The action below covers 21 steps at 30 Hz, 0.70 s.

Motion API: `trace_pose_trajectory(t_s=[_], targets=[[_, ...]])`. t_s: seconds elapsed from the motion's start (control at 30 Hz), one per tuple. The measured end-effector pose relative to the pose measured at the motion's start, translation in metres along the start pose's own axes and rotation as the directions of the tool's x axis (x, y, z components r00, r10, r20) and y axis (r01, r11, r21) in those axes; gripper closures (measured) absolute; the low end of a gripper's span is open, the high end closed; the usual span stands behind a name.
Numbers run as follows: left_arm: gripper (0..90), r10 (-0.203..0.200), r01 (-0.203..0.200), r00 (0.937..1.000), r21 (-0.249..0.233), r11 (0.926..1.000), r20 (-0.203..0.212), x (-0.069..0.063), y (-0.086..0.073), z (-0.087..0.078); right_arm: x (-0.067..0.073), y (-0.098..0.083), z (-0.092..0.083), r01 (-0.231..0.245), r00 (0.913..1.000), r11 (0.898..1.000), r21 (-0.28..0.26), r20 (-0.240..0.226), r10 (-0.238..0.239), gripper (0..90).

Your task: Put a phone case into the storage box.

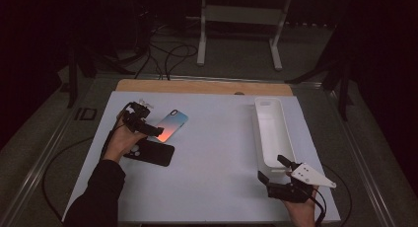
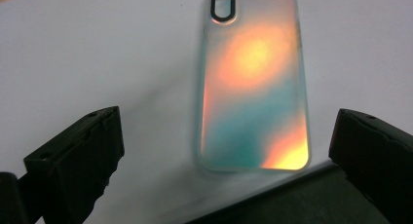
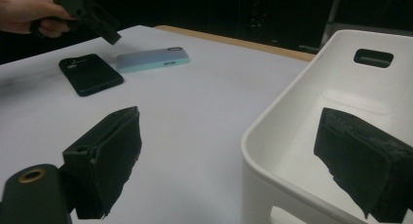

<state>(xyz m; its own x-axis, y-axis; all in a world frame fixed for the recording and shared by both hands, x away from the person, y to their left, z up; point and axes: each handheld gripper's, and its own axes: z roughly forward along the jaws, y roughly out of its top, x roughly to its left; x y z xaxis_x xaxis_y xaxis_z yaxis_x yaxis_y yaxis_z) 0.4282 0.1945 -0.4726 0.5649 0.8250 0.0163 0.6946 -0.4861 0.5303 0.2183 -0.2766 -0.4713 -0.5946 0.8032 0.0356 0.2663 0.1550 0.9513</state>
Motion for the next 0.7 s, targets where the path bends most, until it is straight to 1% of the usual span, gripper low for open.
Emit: trace_pose_trajectory(t_s=[0.1,0.2,0.27,0.33,0.4,0.43,0.47,0.53,0.57,0.7], targets=[[0.0,0.005,-0.005,1.0000,0.027,0.9996,-0.001,-0.003,0.004,0.009,0.000,0.000,0.000,0.000,1.0000,1.000,0.002,0.002,0.000,10.0],[0.4,0.000,-0.001,1.0000,0.051,0.9987,0.005,-0.005,0.006,0.017,0.000,0.000,0.000,0.000,1.0000,1.000,0.000,-0.002,0.000,10.0],[0.6,0.002,-0.003,0.9999,0.058,0.9983,0.011,-0.005,0.007,0.019,-0.001,0.000,0.000,0.000,1.0000,1.000,0.000,-0.001,0.000,10.0],[0.6,-0.004,0.003,0.9998,0.072,0.9974,0.019,-0.007,0.009,0.026,-0.001,0.000,0.000,-0.002,1.0000,1.000,0.000,-0.002,0.002,9.9],[0.7,0.000,-0.002,0.9997,0.080,0.9968,0.024,-0.010,0.011,0.030,-0.001,0.000,0.000,-0.002,1.0000,1.000,0.000,-0.002,0.002,10.0],[0.7,0.003,-0.005,0.9997,0.087,0.9962,0.023,-0.011,0.012,0.032,-0.001,0.000,0.000,-0.002,1.0000,1.000,-0.001,-0.002,0.002,9.9],[0.7,0.004,-0.007,0.9995,0.097,0.9952,0.031,-0.011,0.013,0.034,-0.001,0.000,0.000,-0.002,1.0000,1.000,0.000,-0.002,0.002,9.9],[0.9,0.010,-0.013,0.9996,0.112,0.9936,0.026,-0.013,0.015,0.038,-0.001,0.000,0.000,-0.005,1.0000,1.000,-0.001,0.000,0.005,9.9],[0.9,0.010,-0.014,0.9993,0.124,0.9921,0.035,-0.013,0.015,0.040,-0.001,0.000,0.000,-0.005,1.0000,1.000,0.000,-0.001,0.005,10.0],[1.0,0.014,-0.019,0.9993,0.148,0.9888,0.035,-0.015,0.016,0.046,-0.001,0.000,-0.001,-0.005,1.0000,1.000,-0.002,0.000,0.005,10.0]])
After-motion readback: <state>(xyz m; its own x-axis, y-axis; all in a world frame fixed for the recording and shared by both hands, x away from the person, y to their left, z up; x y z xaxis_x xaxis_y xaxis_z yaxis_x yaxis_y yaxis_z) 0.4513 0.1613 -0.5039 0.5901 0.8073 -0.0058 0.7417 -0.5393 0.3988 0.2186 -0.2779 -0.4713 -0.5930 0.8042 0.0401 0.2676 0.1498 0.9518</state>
